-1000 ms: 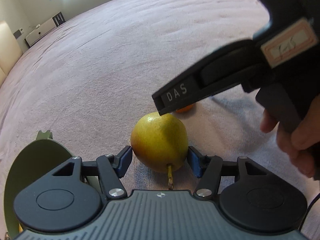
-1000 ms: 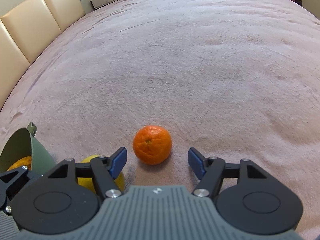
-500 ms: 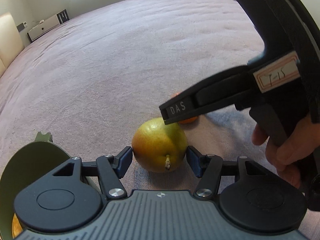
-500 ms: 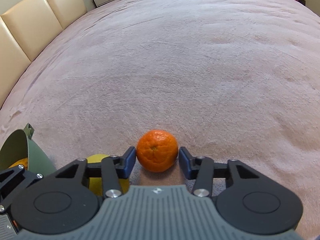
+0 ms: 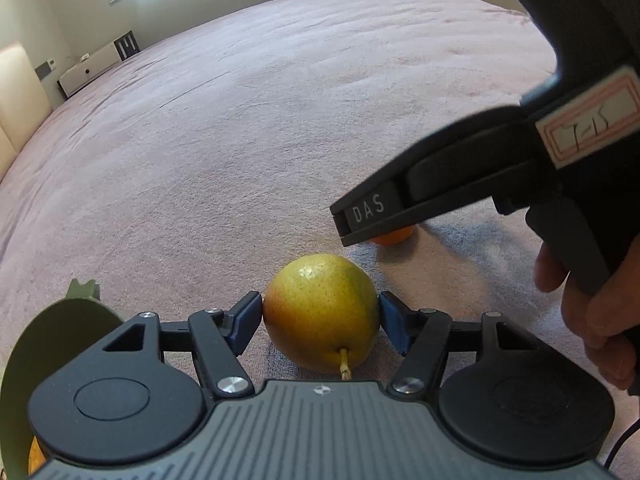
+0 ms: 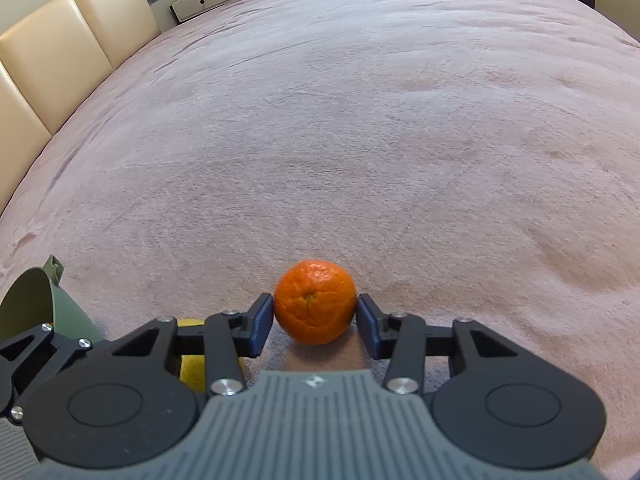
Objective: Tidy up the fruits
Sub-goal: 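Lift and carry the pear and tangerine over the green colander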
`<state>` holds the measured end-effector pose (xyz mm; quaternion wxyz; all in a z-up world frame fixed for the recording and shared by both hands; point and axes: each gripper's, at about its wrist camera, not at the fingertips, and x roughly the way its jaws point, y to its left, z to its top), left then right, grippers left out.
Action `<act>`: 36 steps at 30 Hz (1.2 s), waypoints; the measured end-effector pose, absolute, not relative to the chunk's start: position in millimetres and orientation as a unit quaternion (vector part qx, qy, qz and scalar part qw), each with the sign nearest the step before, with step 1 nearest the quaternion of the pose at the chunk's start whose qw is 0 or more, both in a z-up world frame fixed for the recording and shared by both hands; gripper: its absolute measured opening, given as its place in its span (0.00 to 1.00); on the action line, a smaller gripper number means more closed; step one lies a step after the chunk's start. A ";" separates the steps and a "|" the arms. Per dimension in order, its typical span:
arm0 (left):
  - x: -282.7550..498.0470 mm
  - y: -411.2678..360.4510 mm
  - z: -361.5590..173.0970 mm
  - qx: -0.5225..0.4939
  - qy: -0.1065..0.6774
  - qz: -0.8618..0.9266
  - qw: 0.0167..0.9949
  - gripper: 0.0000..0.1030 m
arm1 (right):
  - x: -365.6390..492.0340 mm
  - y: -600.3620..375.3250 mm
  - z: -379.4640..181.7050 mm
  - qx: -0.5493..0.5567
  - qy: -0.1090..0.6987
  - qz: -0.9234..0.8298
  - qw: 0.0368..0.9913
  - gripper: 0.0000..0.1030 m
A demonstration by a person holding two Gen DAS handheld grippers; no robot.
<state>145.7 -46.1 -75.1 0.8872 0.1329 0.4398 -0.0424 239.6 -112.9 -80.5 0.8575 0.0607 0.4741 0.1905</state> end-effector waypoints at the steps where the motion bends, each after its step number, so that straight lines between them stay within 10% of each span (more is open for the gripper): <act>1: 146.0 -47.0 -75.7 0.135 0.440 -0.041 0.887 0.73 | 239.3 -113.1 -80.3 0.060 0.474 0.190 0.858 0.42; 36: 124.9 -33.9 -30.4 0.057 0.402 -0.040 0.913 0.70 | 210.0 -132.2 -36.1 0.048 0.443 0.147 0.883 0.42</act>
